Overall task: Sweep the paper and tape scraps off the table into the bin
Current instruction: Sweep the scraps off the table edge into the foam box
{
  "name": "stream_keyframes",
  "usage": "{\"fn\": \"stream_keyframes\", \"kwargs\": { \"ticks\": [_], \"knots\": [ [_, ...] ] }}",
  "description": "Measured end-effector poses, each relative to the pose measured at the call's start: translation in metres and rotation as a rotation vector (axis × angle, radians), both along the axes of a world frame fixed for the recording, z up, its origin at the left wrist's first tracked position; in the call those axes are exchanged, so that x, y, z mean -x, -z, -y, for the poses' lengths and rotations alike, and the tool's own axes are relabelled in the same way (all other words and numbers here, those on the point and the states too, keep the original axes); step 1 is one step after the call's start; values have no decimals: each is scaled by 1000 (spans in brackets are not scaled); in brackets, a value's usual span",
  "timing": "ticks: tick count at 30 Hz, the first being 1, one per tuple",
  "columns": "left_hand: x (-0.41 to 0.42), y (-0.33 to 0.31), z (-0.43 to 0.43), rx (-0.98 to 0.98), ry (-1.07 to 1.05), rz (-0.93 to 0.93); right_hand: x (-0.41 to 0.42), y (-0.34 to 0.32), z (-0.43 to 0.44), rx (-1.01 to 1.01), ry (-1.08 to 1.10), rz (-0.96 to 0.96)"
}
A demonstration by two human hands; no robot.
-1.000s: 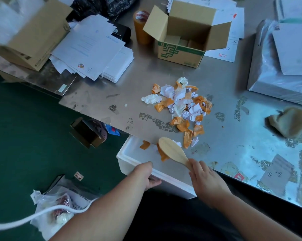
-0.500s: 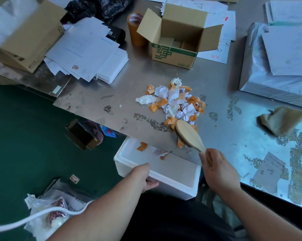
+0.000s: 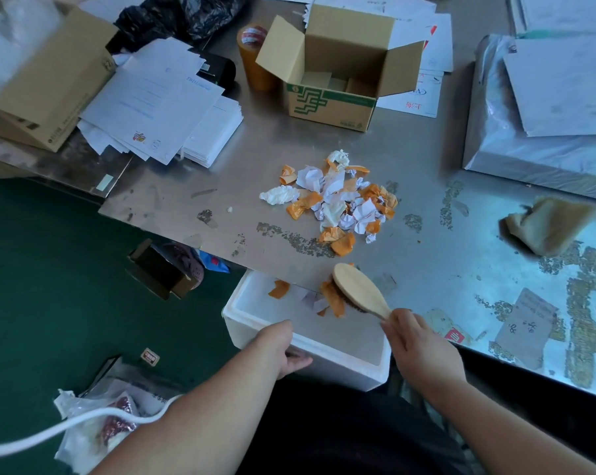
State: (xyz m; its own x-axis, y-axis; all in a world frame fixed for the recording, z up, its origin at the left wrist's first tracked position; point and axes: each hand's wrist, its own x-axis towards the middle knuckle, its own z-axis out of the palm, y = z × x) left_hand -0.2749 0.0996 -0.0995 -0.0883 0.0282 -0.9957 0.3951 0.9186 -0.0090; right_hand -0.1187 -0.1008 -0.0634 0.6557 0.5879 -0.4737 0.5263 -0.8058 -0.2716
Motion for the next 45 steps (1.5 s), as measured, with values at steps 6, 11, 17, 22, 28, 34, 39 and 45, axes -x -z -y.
{"fn": "stream_keyframes", "kwargs": {
  "ticks": [6,11,17,22,28,34,39,45],
  "knots": [
    [-2,-3,3,-23,12,32,16,1,-2,-28,-74,-10],
    [-2,-3,2,-17,-15,6,11,4,-8,-74,-157,-28],
    [-3,0,-1,-10,-28,3,-12,-8,-29,-172,-139,49],
    [-3,6,-5,-2,-41,7,-46,-16,-63,-192,-97,161],
    [-3,7,-8,28,-52,-16,-67,-13,-92,-110,-105,172],
    [-3,6,-9,33,-30,-17,-43,-1,-79,-102,-111,42],
    [0,12,-11,15,-18,-16,-18,-1,-62,-138,-82,2],
    [0,15,-12,11,-34,-8,-8,6,-44,-133,-157,18]
  ]
}}
